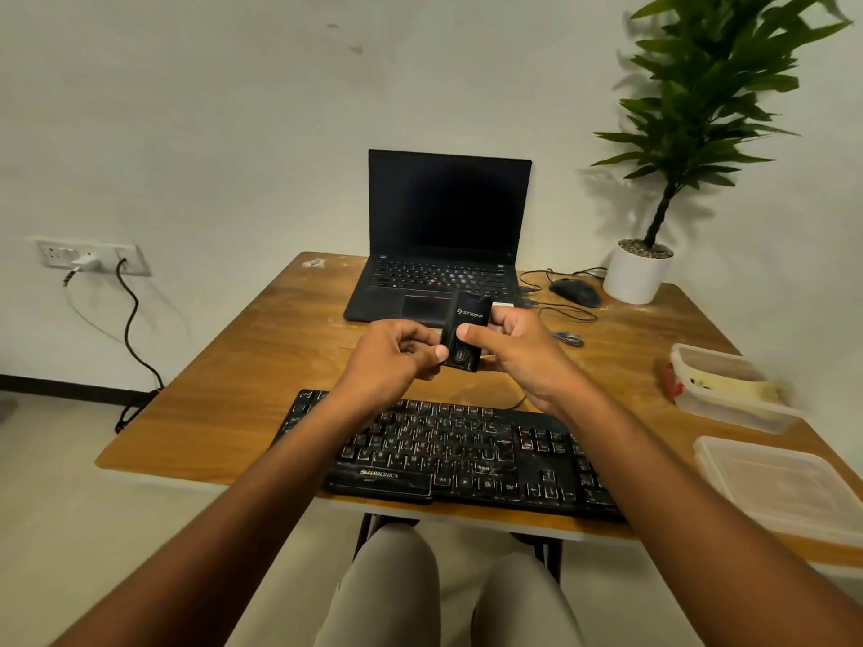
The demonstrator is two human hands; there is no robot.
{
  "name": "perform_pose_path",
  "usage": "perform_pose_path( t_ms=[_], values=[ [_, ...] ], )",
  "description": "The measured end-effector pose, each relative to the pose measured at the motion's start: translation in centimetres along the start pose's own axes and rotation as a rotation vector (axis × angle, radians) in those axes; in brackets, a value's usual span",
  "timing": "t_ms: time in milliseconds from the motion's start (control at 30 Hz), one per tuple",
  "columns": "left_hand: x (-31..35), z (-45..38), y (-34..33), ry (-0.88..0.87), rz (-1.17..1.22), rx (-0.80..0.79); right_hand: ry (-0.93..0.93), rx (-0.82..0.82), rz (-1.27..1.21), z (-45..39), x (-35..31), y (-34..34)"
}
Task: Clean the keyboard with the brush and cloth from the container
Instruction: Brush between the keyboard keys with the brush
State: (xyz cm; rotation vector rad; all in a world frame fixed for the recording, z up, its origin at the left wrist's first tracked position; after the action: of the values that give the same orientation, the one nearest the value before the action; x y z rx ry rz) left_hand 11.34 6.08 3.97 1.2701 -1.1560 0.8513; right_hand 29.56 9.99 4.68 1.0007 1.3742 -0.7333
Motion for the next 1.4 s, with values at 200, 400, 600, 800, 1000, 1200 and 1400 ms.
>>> perform_pose_path(
  t_ms=[200, 400, 600, 800, 1000, 1200, 1400],
  values=[
    [-0.4, 0.0, 0.4, -0.006, 0.049, 0.066, -0.006, 0.001, -0.061, -0.4, -0.1, -0.5],
    [-0.6, 0.1, 0.6, 0.016, 0.118, 0.073, -0.034, -0.024, -0.111, -0.3, 0.1, -0.8],
    [-0.8, 0.5, 1.0, 0.031, 0.157, 0.062, -0.053, -0.035, -0.127, -0.2, 0.3, -1.4],
    [-1.0, 1.3, 1.9, 0.038, 0.158, 0.057, 0.01, -0.032, -0.044, -0.2, 0.1, -2.6],
    [-1.7, 2.5, 4.0, 0.043, 0.14, 0.04, 0.114, -0.077, 0.124, -0.5, -1.0, -4.8],
    [-4.1, 4.3, 8.1, 0.021, -0.332, 0.08, 0.158, -0.096, 0.213, -1.6, -1.6, -7.7],
    [-8.1, 7.0, 11.7, 0.173, -0.407, -0.243, 0.137, -0.117, 0.247, -4.0, -0.1, -9.9]
  ],
)
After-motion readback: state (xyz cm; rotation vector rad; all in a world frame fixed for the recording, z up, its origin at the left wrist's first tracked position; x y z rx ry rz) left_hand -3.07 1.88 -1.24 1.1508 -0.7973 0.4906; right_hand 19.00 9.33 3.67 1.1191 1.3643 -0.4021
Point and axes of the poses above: each hand's wrist, its own z-axis away from the middle knuckle, its own y-axis out of the back of the hand, x = y × z, the point moved 3 cm from there along -z, towards the middle knuckle, and after that the axes turned 10 degrees about -x, right-handed, at the moved point
